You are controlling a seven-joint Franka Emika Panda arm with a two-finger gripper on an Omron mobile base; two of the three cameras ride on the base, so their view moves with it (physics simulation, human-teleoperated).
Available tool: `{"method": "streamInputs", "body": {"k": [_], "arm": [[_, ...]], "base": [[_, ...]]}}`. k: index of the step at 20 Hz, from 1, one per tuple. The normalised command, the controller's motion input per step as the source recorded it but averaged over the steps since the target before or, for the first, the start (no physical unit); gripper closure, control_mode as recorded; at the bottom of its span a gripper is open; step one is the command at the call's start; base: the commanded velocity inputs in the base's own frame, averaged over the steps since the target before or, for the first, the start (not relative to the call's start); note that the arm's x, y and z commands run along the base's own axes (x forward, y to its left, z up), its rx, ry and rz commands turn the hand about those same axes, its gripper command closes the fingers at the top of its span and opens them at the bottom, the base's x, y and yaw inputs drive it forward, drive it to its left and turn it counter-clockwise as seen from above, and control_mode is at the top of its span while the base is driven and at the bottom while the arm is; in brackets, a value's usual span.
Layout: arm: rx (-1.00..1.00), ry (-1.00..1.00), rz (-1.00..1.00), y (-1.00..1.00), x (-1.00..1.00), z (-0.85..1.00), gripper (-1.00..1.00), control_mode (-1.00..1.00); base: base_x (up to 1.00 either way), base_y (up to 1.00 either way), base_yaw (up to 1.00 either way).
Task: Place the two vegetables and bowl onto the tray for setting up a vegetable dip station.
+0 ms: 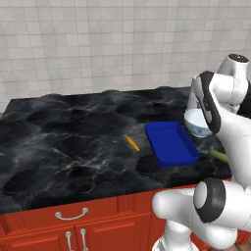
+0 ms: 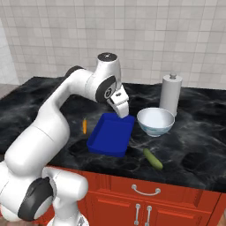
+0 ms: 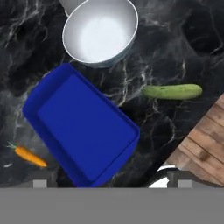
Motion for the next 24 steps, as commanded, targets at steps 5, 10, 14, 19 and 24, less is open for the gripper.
{"method": "streamInputs", "body": {"k": [5,10,14,19,24], "arm": [[0.00,0.30,-0.42,-0.46,0.01,-0.04,-1.00,-1.00],[0.06,0.37,-0.24,-0.42,0.04,-0.04,-1.00,-1.00],[0.15,0.12,-0.10,-0.38,-0.02,-0.11,-1.00,-1.00],[0.18,0.00,-0.04,-0.28,-0.01,-0.21,-1.00,-1.00],[0.14,-0.13,-0.01,-0.18,0.00,-0.32,-1.00,-1.00]], "base": [[0.00,0.00,0.00],[0.00,0.00,0.00],[0.00,0.00,0.00],[0.00,0.00,0.00],[0.00,0.00,0.00]]}}
